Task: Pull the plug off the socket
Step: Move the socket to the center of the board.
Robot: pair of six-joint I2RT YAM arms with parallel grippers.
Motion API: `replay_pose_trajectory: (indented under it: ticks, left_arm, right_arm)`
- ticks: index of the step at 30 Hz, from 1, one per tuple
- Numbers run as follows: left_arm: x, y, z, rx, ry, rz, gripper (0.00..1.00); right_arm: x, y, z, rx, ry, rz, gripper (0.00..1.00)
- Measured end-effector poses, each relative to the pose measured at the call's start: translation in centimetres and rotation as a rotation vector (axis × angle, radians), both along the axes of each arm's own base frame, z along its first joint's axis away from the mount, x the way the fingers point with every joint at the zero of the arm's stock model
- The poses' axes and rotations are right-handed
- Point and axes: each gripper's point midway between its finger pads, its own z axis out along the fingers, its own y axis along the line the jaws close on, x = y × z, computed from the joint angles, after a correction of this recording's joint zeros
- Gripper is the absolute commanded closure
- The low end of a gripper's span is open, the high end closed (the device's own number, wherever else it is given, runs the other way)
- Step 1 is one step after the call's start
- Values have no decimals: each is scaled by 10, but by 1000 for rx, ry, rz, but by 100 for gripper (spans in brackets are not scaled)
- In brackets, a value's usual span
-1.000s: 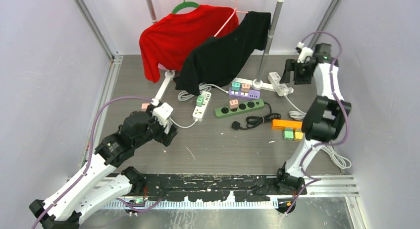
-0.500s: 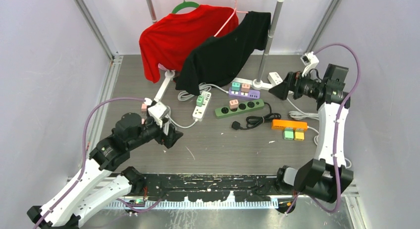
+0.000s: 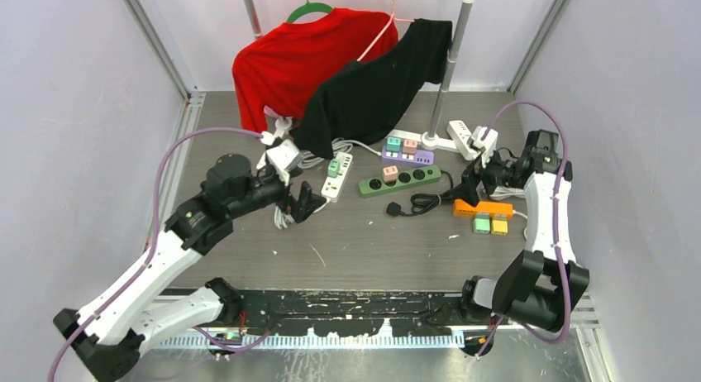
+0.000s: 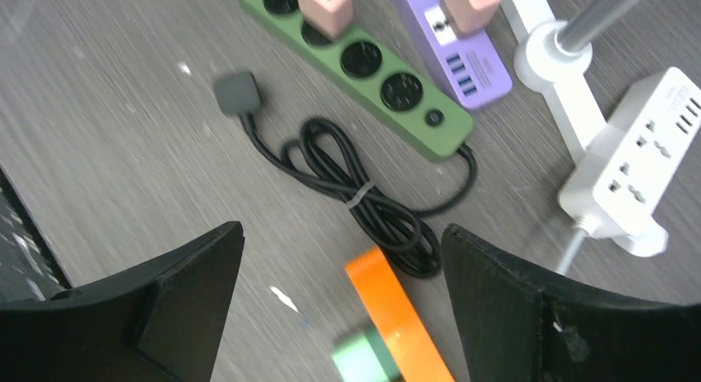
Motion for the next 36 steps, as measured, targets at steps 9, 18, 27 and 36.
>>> replay_pose_trajectory:
  ticks: [9, 18, 27, 36]
  left_arm:
    - [17, -6, -60, 138, 40, -14, 7]
    - [17, -5, -56, 129, -2, -19, 8]
    - [17, -5, -53, 120, -14, -19, 8]
    - [18, -4, -53, 131, -27, -23, 8]
  right_arm:
    - [6, -48, -59, -361, 83, 202, 17]
    - [5, -62, -102, -471, 179, 244, 28]
    - [9, -67, -136, -527, 264, 270, 36]
    - [0, -67, -163, -556, 359, 322, 54]
